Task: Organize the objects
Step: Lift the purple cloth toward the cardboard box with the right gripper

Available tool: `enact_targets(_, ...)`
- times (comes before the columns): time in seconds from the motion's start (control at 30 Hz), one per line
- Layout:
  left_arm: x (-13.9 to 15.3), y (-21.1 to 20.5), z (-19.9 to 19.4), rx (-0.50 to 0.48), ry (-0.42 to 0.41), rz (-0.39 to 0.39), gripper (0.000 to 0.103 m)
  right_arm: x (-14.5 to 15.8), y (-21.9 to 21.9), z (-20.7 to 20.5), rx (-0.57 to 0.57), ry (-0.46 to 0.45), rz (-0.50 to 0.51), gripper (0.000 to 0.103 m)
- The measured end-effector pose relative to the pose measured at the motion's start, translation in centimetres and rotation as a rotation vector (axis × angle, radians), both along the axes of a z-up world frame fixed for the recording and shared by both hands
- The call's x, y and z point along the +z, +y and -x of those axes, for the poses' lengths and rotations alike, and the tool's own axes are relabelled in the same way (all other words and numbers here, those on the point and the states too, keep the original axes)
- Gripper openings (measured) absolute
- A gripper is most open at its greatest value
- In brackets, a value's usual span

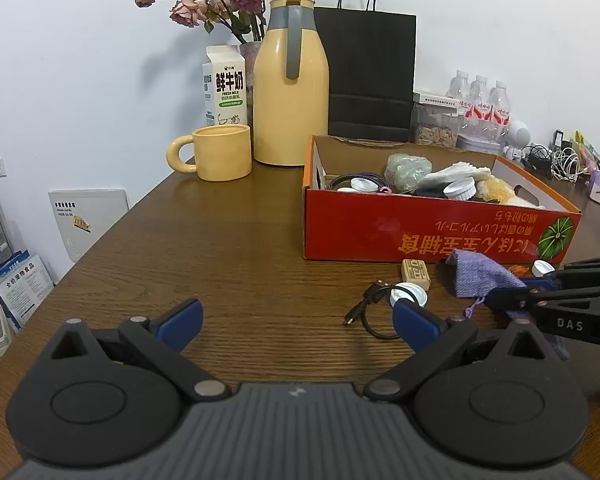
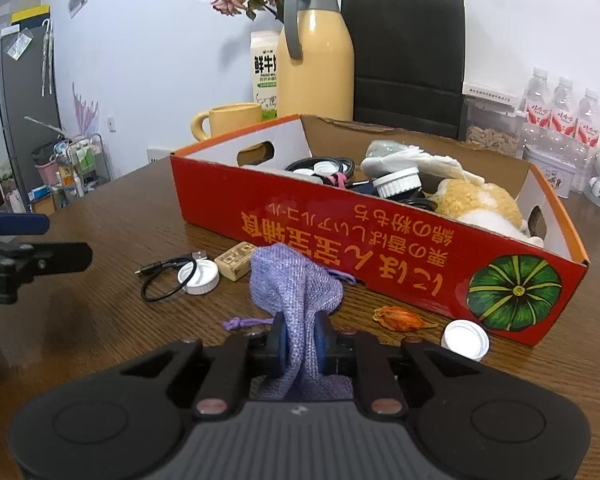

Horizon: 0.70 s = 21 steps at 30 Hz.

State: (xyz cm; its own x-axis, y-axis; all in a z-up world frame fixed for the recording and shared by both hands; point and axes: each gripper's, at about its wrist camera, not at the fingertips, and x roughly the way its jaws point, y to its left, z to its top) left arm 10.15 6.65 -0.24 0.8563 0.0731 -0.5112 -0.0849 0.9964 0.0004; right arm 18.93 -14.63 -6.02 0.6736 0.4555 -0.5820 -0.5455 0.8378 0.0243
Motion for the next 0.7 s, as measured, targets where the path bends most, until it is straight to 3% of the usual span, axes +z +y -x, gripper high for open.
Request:
enact_targets(0.43, -0.9, -1.5, -1.5, -0.029, 0.043, -0.030, 0.103, 1.5, -2.3, 4.5, -0.125, -0.238, -0.032, 0.011)
enact_targets(0.7, -1.9, -3.7, -4.3, -0.094, 0.101, -0.068, 0.103, 1.9, -3.0, 5.1, -0.159, -0.283, -0.056, 0.011)
